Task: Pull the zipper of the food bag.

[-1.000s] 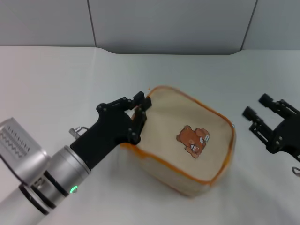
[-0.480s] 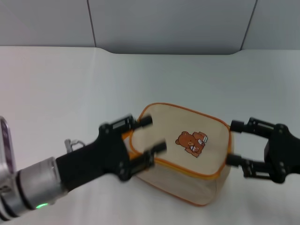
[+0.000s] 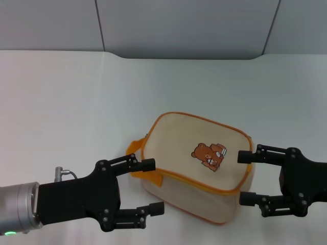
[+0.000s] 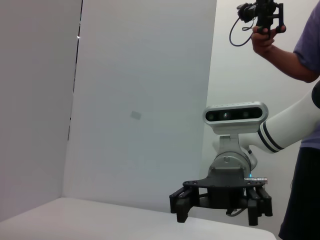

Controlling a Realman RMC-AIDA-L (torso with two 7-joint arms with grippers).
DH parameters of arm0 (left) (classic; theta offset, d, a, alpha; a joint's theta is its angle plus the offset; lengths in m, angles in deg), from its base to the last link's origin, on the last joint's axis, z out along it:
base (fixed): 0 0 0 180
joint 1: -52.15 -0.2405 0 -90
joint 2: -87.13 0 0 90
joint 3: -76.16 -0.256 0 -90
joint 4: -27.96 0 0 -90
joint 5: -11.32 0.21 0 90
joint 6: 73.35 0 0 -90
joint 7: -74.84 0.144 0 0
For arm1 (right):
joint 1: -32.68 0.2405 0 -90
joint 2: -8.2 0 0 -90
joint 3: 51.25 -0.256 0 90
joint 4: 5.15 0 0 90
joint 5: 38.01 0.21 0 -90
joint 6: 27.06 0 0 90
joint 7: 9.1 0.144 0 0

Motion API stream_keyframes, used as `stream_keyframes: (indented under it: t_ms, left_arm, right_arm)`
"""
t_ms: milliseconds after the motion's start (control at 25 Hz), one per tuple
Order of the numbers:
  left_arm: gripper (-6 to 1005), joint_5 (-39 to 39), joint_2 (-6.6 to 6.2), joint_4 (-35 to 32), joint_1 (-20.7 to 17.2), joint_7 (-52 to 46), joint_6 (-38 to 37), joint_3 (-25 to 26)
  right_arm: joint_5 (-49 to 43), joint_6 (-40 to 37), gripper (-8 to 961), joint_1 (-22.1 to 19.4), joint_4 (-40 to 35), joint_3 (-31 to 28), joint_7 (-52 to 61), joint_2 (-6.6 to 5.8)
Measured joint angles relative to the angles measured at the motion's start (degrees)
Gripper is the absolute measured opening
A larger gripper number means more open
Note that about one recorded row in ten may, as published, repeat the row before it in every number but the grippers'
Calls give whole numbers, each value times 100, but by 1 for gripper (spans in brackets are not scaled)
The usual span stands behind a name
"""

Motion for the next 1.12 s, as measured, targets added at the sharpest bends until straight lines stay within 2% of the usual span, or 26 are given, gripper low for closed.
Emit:
stream_keyframes:
  t_ms: [560,1120]
  left_arm:
    - [827,-42,4,-17,-43,47,30,50]
    - [827,-108,70,-64,-136,288,-8,44]
  right_arm:
    - [-12,-16,819,29,-11,60,-31,10]
    - [18,24,819,3,-11,21,-59,55]
